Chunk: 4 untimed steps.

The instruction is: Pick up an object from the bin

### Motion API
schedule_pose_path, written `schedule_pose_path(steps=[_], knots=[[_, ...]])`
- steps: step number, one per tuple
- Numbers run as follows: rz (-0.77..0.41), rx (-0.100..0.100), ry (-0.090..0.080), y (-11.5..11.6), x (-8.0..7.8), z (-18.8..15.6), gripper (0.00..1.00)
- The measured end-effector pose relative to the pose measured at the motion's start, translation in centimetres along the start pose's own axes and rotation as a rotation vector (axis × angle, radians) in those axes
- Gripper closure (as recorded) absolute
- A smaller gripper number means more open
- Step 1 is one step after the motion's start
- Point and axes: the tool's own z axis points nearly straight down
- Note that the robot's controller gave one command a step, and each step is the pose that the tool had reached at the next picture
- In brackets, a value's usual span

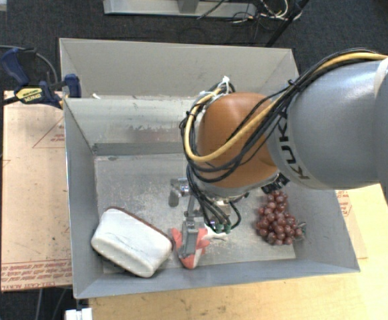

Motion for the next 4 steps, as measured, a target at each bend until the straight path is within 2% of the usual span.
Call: schedule_pose_path(steps=[1, 2, 3, 4], knots=[[0.003, -0.001, -0.008, -0.1, -0.2, -0.4, 0.00], [0.063, -0.004, -0.013, -1.0, -0.3, 2.4, 0.00], [0.128, -0.003, -0.007, -4.0, -0.9, 10.7, 1.00], [0.128, -0.003, -0.007, -4.0, -0.9, 10.7, 0.00]])
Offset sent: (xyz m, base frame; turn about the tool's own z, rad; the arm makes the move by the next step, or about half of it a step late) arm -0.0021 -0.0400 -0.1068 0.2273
